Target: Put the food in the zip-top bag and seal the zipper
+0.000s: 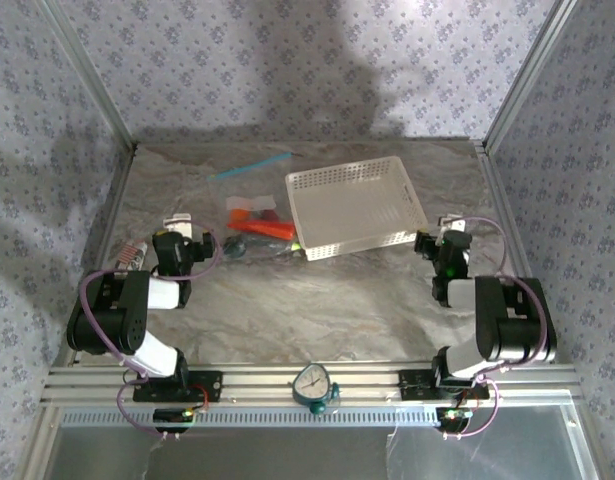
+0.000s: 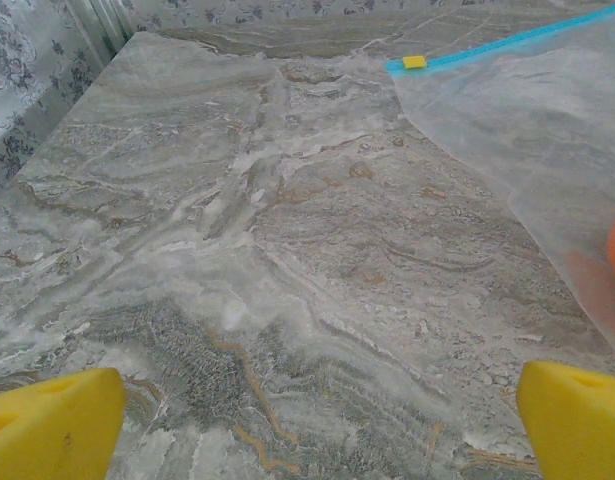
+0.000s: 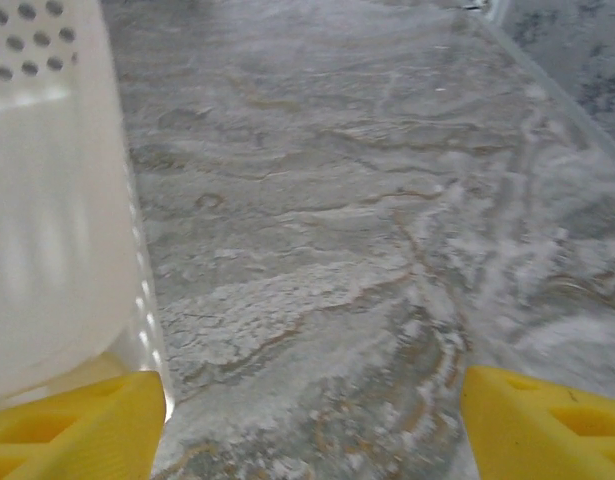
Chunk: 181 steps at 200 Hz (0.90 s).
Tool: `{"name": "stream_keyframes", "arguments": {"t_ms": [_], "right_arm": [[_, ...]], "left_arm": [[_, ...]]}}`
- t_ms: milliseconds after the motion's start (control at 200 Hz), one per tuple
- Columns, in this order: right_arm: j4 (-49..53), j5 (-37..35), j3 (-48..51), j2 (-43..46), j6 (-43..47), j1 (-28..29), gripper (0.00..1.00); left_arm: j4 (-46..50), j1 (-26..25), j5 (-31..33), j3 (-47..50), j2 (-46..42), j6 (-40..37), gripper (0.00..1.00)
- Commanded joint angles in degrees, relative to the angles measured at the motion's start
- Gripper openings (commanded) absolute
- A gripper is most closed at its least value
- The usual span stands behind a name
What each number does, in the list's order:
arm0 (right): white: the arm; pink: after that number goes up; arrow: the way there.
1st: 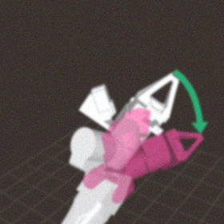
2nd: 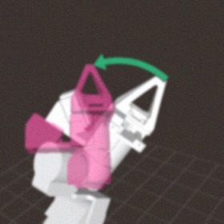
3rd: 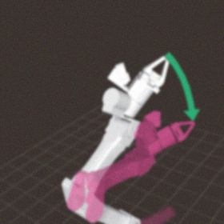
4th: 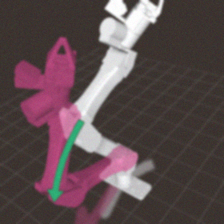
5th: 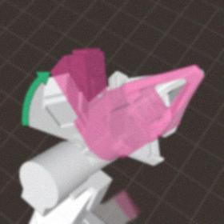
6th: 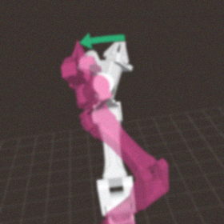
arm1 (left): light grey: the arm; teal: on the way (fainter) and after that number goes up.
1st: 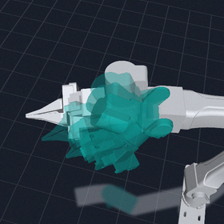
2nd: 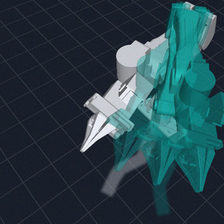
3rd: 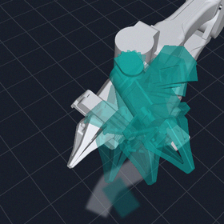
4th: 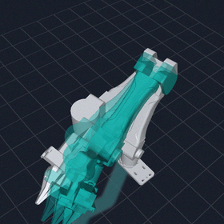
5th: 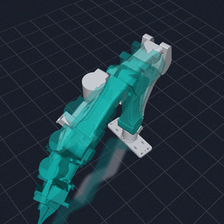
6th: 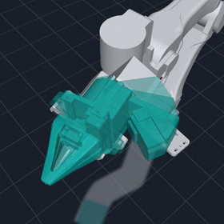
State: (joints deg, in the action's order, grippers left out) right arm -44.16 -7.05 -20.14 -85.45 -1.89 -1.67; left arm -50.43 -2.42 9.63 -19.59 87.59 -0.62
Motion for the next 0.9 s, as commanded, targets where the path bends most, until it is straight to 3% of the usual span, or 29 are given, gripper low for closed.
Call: {"name": "stream_keyframes", "arguments": {"t_ms": [0,65,100,110,125,900], "right_arm": [[-1.7,1.3,-2.0,-1.4,3.1,0.7,0.80],[-1.1,1.2,-2.4,-1.5,2.6,0.4,0.82],[-2.0,1.3,-2.1,-1.8,2.5,0.3,0.91],[-1.5,1.3,-2.3,-1.6,2.5,0.3,0.99],[-1.0,1.4,-2.4,-1.5,2.5,0.2,1.00],[-1.6,1.0,-2.2,-1.6,2.7,0.4,1.00]], "left_arm": [[-2.6,-0.4,-1.2,-0.5,0.0,-0.3,1.00],[-1.6,-0.2,-1.2,-1.0,0.2,0.0,1.00],[-0.4,0.2,-1.0,-1.8,0.3,0.5,1.00],[0.1,0.2,-1.0,-2.1,0.3,0.5,1.00],[0.8,0.5,-1.1,-2.5,0.2,0.7,1.00],[3.0,2.0,-2.8,-3.6,0.4,2.0,1.00]]}}
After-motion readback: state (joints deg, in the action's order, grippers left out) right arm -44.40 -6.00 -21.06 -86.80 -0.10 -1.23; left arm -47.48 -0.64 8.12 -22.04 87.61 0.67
